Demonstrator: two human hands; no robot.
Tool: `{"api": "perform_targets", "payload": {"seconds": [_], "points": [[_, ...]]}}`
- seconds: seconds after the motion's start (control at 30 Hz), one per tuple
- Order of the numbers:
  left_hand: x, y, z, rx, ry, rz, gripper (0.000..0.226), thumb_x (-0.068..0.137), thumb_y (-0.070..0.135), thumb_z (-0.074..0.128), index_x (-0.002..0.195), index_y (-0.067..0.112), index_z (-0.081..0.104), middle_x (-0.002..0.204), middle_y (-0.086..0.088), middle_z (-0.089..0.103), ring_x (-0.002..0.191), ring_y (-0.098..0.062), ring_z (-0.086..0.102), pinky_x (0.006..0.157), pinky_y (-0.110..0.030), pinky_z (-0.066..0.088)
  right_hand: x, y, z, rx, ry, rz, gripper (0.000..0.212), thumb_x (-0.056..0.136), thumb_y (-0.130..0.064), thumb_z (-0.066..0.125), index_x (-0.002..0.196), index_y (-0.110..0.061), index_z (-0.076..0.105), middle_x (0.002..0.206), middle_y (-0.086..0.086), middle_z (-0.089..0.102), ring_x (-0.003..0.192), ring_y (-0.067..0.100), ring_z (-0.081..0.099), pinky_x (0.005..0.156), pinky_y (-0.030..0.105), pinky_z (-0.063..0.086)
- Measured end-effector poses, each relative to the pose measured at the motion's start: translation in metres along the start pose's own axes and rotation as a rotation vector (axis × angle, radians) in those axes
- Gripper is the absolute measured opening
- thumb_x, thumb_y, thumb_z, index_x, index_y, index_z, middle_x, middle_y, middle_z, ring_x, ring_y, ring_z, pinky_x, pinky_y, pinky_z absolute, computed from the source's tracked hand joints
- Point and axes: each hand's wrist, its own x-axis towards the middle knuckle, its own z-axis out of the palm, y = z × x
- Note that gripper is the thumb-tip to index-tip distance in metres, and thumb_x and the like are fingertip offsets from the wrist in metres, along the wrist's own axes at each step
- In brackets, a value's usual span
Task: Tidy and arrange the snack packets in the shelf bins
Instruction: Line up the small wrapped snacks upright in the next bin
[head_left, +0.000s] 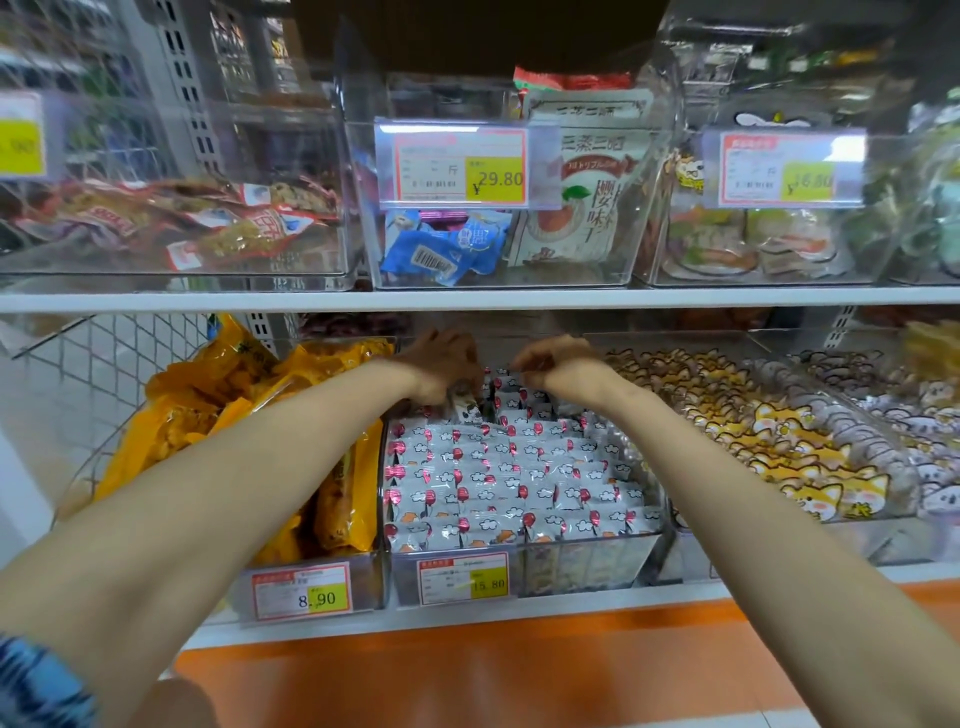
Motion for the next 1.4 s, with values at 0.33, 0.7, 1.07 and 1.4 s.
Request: {"api": "perform_targets", "payload": {"seconds": [0.33,0.7,1.07,1.4], "points": [[0.003,-0.01,0.007,-0.081,0.185,-0.034,0.043,0.084,0.002,0.054,0.118,0.029,0.053,0.134,0.005,0.045,0.131,-0.021,0.028,0.106,-0.038,0.015,0.003,0.03,-0.004,-0.361,-0.025,-0.021,0.023,0.093,-0.021,0.055,0.11,-0.032,0.067,0.118,-0.011,0.065,0.101,0.012,0.062,0.094,0.027,0.05],[0.031,0.025,-0.007,-0.585,0.395,-0.011,0.029,0.083,0.014,0.066,0.111,0.02,0.059,0.116,-0.003,0.056,0.109,-0.024,0.052,0.094,-0.037,0.042,0.012,0.017,-0.005,0.271,0.089,0.123,0.042,0.085,-0.025,0.069,0.123,-0.015,0.054,0.11,0.001,0.058,0.087,0.012,0.059,0.06,0.014,0.044],[0.009,-0.026,0.003,-0.25,-0.158,-0.158,0.055,0.088,0.04,0.061,0.135,0.015,0.044,0.134,-0.008,0.049,0.123,-0.026,0.046,0.101,-0.035,0.041,0.006,0.042,-0.036,0.203,0.305,0.234,0.036,0.079,-0.016,0.073,0.113,-0.011,0.062,0.121,0.009,0.062,0.108,0.023,0.058,0.09,0.03,0.047],[0.014,-0.019,0.01,-0.271,-0.11,-0.077,0.042,0.092,0.042,0.053,0.128,0.022,0.053,0.132,-0.004,0.051,0.123,-0.024,0.045,0.103,-0.035,0.037,-0.002,0.044,-0.042,0.08,0.151,0.292,0.046,0.083,-0.02,0.07,0.126,-0.01,0.057,0.131,0.01,0.055,0.111,0.023,0.054,0.079,0.023,0.039]]}}
